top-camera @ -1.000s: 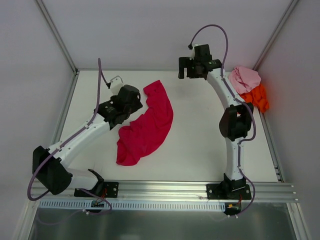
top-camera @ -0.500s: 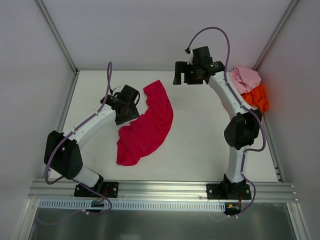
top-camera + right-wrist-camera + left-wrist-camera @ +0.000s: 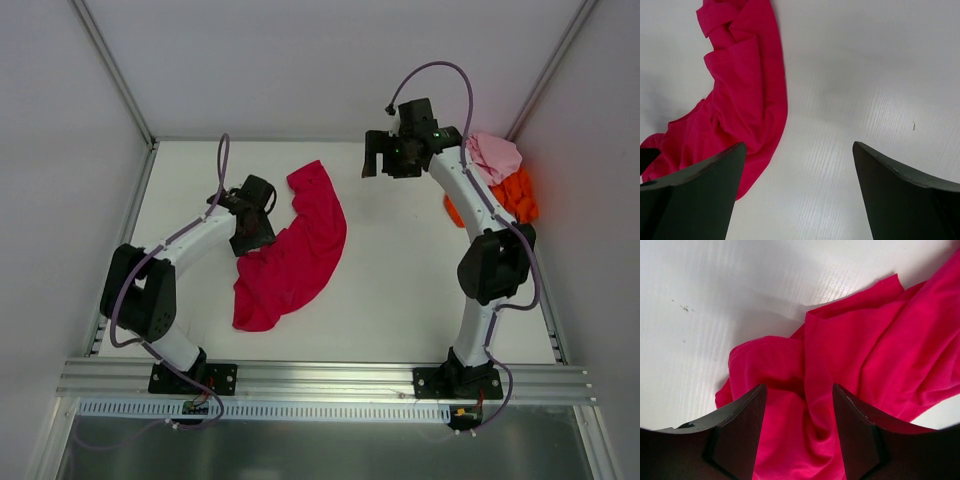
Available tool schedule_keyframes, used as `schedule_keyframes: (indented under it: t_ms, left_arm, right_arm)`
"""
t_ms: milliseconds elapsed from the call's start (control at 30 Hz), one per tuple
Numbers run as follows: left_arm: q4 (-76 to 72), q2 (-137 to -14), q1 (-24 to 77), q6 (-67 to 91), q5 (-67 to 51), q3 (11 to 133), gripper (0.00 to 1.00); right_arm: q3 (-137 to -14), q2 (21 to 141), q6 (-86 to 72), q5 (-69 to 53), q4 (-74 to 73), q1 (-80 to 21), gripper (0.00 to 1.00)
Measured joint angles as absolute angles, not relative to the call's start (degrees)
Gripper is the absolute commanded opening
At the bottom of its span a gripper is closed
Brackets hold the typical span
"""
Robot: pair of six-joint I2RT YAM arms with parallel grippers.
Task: Fold and stack the t-shirts
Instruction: Flatten out the tshirt
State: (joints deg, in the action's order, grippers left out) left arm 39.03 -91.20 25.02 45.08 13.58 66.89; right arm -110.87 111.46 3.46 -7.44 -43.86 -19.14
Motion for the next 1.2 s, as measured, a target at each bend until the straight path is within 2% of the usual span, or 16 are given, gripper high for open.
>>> schedule_keyframes:
  t_ms: [333, 367, 400, 467, 700, 1033, 1200]
  left_arm:
    - [35.6, -98.1, 25.0, 43.8, 12.2, 65.8, 0.55]
    - [35.2, -98.5, 25.0, 43.7, 12.1, 65.7, 0.48]
    - [34.9, -98.9, 25.0, 43.6, 12.1, 65.7, 0.35]
    - [34.2, -99.6, 25.0, 43.2, 11.9, 65.7, 0.00]
    - [33.5, -97.8, 25.2, 41.4, 10.9, 65.8, 0.00]
    - [42.5, -78.8, 25.9, 40.7, 15.6, 78.2, 0.00]
    - [46.7, -70.7, 26.0, 41.4, 14.7, 77.3, 0.00]
  right_arm:
    - [-110.0, 107.3, 3.2, -8.7, -43.7, -19.1, 0.94]
    - [-109.6, 106.9, 3.2, -8.9, -43.7, -19.1, 0.93]
    - [-109.1, 106.6, 3.2, -9.0, -43.7, -19.1, 0.94]
    - [-108.3, 106.2, 3.2, -9.3, -43.7, -19.1, 0.94]
    - [-105.0, 105.4, 3.2, -9.9, -43.6, -19.8, 0.93]
    - [-104.2, 105.4, 3.0, -10.1, -43.1, -21.4, 0.94]
    - [-104.2, 105.8, 3.0, -10.3, -43.1, -21.9, 0.94]
